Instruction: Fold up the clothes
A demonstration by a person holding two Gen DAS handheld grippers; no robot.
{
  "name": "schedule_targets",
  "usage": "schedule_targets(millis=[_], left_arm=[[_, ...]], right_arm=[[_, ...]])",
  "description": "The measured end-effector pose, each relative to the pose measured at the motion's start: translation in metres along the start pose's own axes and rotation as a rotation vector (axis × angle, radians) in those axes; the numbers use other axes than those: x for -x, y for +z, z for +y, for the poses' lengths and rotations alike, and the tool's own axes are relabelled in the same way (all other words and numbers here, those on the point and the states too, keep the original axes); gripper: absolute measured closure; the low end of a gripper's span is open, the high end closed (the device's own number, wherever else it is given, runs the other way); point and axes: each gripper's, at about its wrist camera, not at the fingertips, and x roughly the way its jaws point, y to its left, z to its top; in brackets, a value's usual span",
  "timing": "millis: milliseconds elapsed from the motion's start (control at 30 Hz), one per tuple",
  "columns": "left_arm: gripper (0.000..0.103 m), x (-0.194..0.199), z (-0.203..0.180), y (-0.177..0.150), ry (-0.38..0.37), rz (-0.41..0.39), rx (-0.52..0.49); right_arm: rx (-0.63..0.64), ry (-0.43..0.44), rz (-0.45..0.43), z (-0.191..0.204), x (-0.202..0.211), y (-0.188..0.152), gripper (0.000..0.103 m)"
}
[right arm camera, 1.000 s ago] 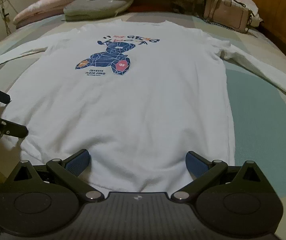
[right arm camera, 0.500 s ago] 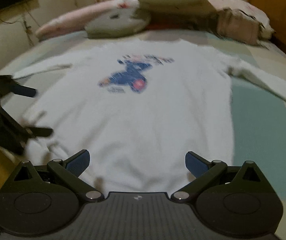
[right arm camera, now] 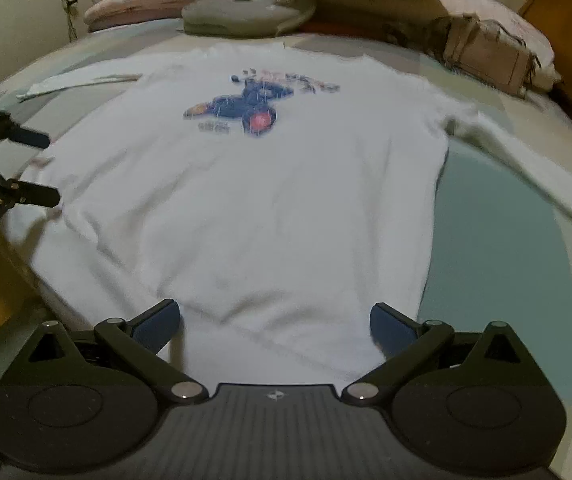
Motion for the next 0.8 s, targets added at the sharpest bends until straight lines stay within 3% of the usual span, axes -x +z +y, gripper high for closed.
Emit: schedule_targets(millis=[167,300,400,500,600,800], left_arm=[[0.001,-0.029,-0.004,0.024,-0.039,-0.023,0.009],[0.001,-0.047,-0.001,0.008,-0.015,0.025,0.032],[0.001,-0.034,0.008,-0.012,-0.024,-0.003,0.096],[0.001,-0.027,0.014,-0.012,-0.013,0.026,0.130],[0.001,-0.028,0.023,0.008,-0.018,0.037,0.146],[0.001,-0.049,0.058,0.070,-0.011,-0.062,0.137]], right_arm=[[0.022,0.034,-0.063,0.009,-0.028,0.030,0.000],[0.016,0.044,-0.038,0.006,-0.046,0.021,0.000],[-0.013,0.052,-0.070,-0.005,-0.033,0.001,0.000],[-0.024,0.042,-0.062,-0.011,-0.021,-0.011,0.000],[-0.042,0.040,-0.024,-0.014,-0.019,0.003,0.000],[0.045,0.007,-0.109,-0.033,-0.031,0.065,0.000]])
